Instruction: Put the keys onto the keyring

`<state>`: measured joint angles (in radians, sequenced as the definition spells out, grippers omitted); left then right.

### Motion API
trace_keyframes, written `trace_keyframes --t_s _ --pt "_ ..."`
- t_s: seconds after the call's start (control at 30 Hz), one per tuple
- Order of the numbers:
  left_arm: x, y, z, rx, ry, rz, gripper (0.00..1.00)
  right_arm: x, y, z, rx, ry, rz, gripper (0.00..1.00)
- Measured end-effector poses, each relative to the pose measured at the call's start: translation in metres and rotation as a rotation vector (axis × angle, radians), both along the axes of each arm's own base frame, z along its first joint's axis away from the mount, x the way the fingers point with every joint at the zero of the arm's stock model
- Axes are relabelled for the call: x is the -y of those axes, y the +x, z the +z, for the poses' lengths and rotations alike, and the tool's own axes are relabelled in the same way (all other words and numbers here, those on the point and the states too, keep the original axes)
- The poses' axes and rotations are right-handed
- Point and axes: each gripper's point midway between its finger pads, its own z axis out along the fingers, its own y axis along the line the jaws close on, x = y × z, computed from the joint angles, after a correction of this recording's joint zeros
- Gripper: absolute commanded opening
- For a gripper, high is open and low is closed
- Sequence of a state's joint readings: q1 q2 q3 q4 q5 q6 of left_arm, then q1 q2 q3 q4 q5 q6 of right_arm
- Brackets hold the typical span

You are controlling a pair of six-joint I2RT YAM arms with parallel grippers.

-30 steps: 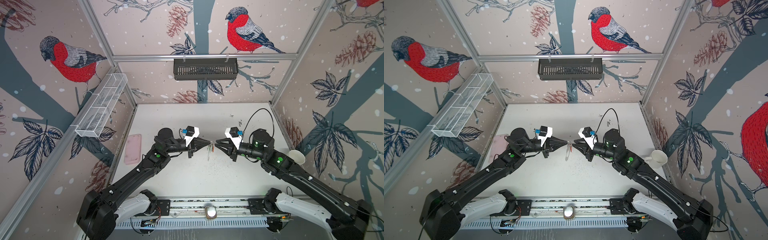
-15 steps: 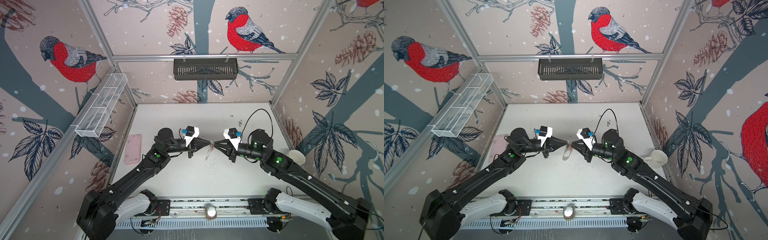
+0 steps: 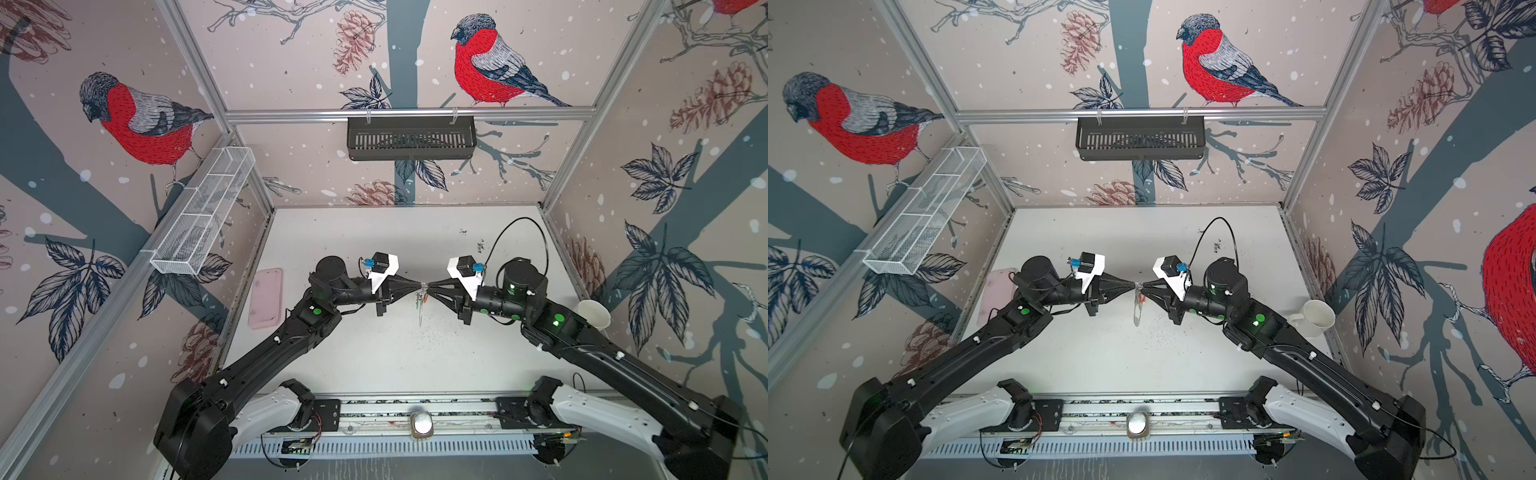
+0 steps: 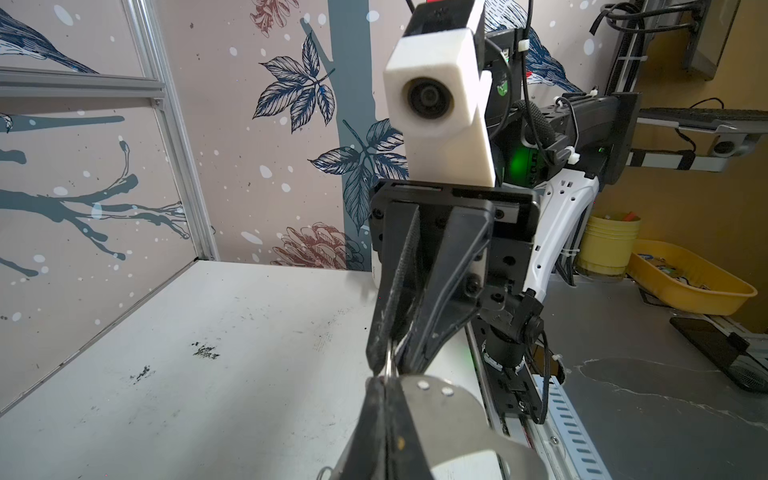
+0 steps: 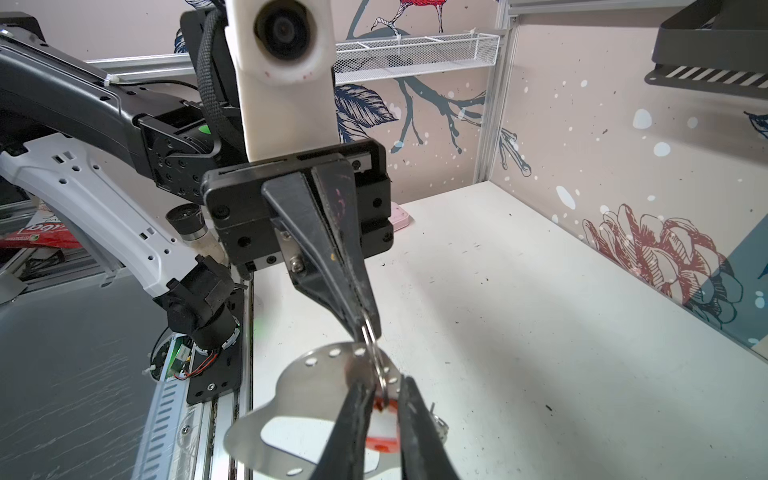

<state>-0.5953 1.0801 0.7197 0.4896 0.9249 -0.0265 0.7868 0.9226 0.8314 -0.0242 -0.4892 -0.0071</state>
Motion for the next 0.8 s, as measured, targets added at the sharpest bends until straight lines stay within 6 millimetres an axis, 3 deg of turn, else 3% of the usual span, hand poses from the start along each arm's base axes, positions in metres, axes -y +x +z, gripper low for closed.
trace_keyframes --t_s 0.17,0.8 --pt "0.000 -0.001 0.000 0.006 -0.006 -0.007 0.00 -0.001 -0.001 0.002 0.002 0.002 0.009 0.00" --pt "-0.003 -0.004 -0.004 -0.017 -0.006 -0.003 0.00 -0.008 -0.005 -0.011 -0.035 -0.043 0.062 0.00"
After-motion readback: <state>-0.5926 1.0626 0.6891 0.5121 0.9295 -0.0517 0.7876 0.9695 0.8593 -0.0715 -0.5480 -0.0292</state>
